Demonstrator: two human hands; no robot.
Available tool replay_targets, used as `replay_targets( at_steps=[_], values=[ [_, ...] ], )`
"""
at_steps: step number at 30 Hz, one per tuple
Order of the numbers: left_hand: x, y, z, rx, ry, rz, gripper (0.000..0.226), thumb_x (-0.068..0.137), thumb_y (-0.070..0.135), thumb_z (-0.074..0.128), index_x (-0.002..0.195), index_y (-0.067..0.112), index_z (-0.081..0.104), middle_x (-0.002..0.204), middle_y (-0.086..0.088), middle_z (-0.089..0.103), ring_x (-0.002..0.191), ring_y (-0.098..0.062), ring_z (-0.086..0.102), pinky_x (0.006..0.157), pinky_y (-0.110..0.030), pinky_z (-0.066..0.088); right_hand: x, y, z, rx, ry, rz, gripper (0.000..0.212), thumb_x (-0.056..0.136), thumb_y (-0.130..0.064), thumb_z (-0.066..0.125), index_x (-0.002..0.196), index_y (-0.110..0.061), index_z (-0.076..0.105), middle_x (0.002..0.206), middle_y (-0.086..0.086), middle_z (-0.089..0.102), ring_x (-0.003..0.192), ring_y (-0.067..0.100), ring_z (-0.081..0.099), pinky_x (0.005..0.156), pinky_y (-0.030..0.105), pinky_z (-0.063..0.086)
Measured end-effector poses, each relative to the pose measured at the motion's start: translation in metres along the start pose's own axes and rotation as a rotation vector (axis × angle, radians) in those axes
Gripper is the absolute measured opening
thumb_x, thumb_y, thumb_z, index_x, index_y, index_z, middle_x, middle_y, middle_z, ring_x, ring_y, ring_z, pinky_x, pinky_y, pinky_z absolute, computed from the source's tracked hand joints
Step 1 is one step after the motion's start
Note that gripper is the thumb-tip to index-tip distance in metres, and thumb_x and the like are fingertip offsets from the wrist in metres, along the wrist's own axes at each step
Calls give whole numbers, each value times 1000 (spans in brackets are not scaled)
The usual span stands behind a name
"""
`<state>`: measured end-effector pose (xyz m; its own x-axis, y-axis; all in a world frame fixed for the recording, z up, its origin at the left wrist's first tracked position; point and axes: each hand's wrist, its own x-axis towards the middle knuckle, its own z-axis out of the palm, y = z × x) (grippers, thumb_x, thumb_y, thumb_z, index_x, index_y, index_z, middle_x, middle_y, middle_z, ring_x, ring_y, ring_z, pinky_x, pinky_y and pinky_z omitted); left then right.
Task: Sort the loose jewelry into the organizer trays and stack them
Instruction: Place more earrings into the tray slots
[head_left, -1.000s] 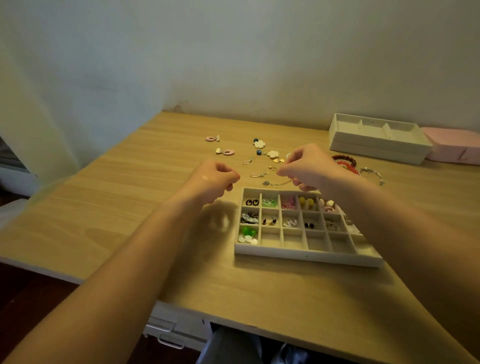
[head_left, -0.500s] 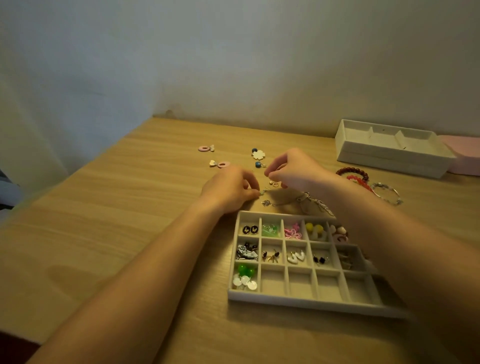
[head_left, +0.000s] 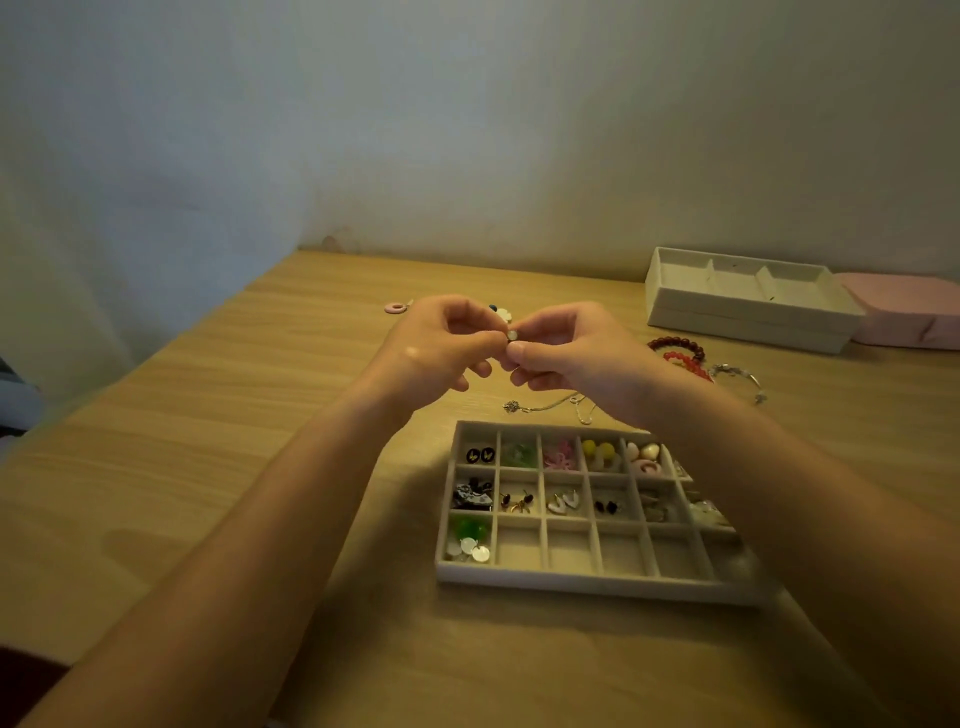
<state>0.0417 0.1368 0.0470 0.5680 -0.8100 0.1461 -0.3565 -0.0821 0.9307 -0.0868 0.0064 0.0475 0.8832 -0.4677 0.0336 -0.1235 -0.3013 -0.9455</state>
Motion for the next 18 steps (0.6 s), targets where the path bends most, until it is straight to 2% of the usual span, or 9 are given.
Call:
replay_targets(
  at_steps=[8, 12, 18],
  values=[
    [-48, 24, 0, -93, -29, -10, 12, 91, 16, 71, 102, 13, 66, 85, -2, 77, 69, -15, 70, 55, -23, 54, -41, -19, -2, 81, -28, 26, 15, 93, -8, 68, 107, -6, 74, 94, 14, 77, 81, 20, 75, 75, 30, 63],
    [-65, 32, 2, -66, 0, 44, 9, 90, 14, 72, 98, 13, 68, 88, -6, 77, 71, -17, 72, 59, -25, 56, -58, -25, -4, 173, -30, 65, 18, 94, -5, 67, 110, -2, 73, 91, 14, 75, 77, 21, 73, 73, 30, 62],
    [-82, 38, 6, -187, -48, -19, 12, 96, 18, 64, 104, 9, 67, 85, -8, 76, 69, -20, 71, 61, -27, 58, -73, -33, -7, 81, 19, -16, 13, 93, -8, 70, 105, -7, 74, 94, 13, 76, 84, 23, 76, 72, 32, 62]
  ],
)
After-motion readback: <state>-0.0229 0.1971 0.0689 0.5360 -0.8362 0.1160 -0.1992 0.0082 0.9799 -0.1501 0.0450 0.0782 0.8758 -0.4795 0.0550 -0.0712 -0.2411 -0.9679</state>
